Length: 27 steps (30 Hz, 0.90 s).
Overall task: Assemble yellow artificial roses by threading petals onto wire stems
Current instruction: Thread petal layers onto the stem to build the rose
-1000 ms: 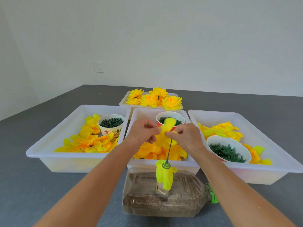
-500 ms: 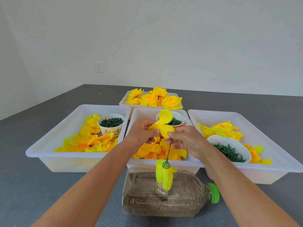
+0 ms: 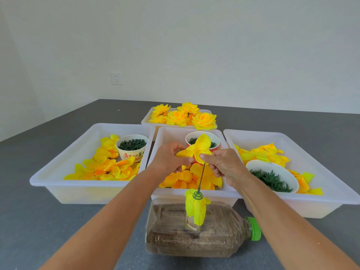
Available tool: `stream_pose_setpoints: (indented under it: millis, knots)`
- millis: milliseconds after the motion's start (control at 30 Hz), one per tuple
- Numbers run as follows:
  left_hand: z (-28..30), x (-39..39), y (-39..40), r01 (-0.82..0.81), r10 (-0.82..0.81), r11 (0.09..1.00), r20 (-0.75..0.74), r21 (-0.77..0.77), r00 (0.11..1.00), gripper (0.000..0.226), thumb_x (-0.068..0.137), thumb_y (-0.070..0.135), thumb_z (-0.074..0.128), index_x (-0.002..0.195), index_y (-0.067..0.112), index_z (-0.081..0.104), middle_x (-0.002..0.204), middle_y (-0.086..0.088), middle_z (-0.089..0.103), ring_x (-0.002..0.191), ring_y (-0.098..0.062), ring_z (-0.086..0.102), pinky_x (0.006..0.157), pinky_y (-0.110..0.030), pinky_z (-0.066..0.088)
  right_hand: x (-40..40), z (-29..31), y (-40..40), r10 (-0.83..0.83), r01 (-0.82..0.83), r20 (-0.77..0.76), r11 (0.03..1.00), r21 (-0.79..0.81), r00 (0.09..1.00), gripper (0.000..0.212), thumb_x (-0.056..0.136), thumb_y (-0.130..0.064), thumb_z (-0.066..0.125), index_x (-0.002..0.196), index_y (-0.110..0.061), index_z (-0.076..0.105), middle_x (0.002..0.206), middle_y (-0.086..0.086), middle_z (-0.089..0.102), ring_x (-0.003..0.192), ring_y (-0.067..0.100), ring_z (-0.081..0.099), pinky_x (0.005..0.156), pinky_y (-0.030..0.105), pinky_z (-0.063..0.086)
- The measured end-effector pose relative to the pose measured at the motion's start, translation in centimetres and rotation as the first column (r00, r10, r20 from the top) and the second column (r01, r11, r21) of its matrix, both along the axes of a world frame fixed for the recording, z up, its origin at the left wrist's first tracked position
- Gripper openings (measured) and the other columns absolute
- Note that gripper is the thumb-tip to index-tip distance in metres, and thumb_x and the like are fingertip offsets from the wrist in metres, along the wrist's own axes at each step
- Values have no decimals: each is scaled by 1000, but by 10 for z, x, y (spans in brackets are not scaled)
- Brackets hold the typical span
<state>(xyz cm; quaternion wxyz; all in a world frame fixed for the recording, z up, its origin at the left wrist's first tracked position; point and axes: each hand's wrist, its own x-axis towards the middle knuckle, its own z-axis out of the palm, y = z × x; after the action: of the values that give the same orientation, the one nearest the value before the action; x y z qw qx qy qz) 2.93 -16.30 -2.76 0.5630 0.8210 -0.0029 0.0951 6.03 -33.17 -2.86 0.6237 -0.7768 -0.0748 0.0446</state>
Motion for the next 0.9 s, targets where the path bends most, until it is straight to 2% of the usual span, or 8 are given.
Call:
stream_pose_setpoints:
  millis: [67, 133, 300, 400, 500, 633, 767, 900]
  knots:
    - [-1, 1, -1, -31, 29, 998, 48, 48, 998, 32, 72, 17, 79, 97, 20, 59, 90, -1, 66, 69, -7, 60, 61, -24, 49, 0, -3, 1, 13, -12, 16, 998, -61, 1000, 36, 79, -23, 74, 56, -11, 49, 40, -3, 47, 32, 7, 36, 35, 17, 31]
    - [-1, 1, -2, -95, 80, 988, 126, 121, 989, 43, 70, 21, 81, 108, 16, 60, 103, 1, 63, 86, -11, 56, 71, -20, 46, 0, -4, 3, 15, -10, 57, 995, -95, 998, 36, 79, -23, 73, 56, -11, 48, 40, -4, 47, 32, 7, 37, 36, 18, 32]
    - [4, -4, -5, -190, 104, 960, 366, 208, 925, 33, 66, 10, 81, 92, 18, 63, 104, 1, 51, 87, 4, 46, 67, 0, 35, 0, -4, 3, 52, -48, 48, 995, -92, 997, 34, 83, -25, 69, 58, -11, 52, 38, -7, 50, 33, 3, 42, 37, 16, 38]
    - [5, -6, -8, -141, 43, 958, 360, 249, 932, 14, 69, 9, 79, 78, 13, 70, 102, -1, 56, 94, -4, 49, 72, 1, 33, -3, -1, 5, 138, -139, -22, 989, -56, 990, 25, 90, -20, 62, 68, -9, 56, 47, -5, 55, 38, 2, 47, 40, 17, 42]
    - [2, -5, -11, -56, -20, 967, 292, 249, 956, 18, 72, 13, 79, 89, 9, 74, 100, -2, 65, 92, -6, 54, 75, 1, 35, -5, 4, 2, 269, -259, -88, 959, 111, 959, 17, 93, -9, 54, 79, -6, 64, 60, 1, 64, 48, 6, 55, 47, 19, 49]
    - [1, -5, -11, -3, -53, 976, 251, 216, 966, 23, 71, 10, 79, 93, 3, 74, 100, -4, 66, 94, -9, 58, 80, -11, 44, -5, 7, -2, 221, -208, -59, 961, 181, 973, 14, 88, -10, 61, 76, -3, 64, 62, 7, 64, 45, 8, 55, 43, 20, 48]
    - [2, -7, -14, -1, -117, 926, 288, 379, 951, 16, 73, 9, 77, 88, 4, 75, 111, -9, 64, 103, -20, 59, 91, -32, 44, -4, 6, -1, 148, -145, -26, 985, 90, 989, 22, 84, -13, 67, 65, -4, 62, 47, 1, 58, 37, 7, 47, 37, 18, 40]
    - [2, -7, -15, -33, -146, 908, 389, 418, 909, 15, 78, 4, 71, 92, 4, 74, 102, -12, 67, 95, -22, 61, 87, -33, 46, -3, 7, -1, 105, -100, -34, 989, 105, 994, 21, 82, -13, 69, 64, -4, 63, 43, 0, 54, 34, 7, 42, 35, 17, 36]
